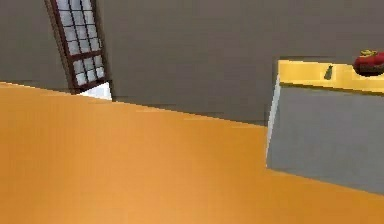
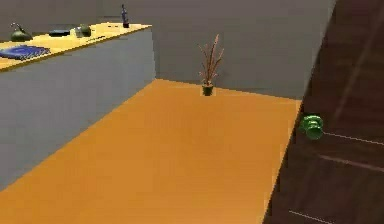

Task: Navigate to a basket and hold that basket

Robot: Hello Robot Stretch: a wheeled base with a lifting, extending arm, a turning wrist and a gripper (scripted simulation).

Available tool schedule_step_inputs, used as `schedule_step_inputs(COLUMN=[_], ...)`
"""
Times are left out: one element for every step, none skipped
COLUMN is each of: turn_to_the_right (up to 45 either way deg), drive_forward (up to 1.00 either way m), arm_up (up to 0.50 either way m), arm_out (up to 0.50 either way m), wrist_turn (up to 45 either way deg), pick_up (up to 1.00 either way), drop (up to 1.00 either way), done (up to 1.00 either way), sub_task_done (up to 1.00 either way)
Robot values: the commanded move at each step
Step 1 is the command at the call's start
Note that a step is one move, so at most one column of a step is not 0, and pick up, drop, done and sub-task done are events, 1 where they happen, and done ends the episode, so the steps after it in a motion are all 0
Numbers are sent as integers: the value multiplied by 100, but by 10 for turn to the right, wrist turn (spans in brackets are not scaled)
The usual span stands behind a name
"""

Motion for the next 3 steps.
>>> schedule_step_inputs(turn_to_the_right=[-330, 0, 0], drive_forward=[0, 60, 100], arm_up=[0, 0, 0], arm_out=[0, 0, 0], wrist_turn=[0, 0, 0], pick_up=[0, 0, 0], drop=[0, 0, 0], done=[0, 0, 0], sub_task_done=[0, 0, 0])
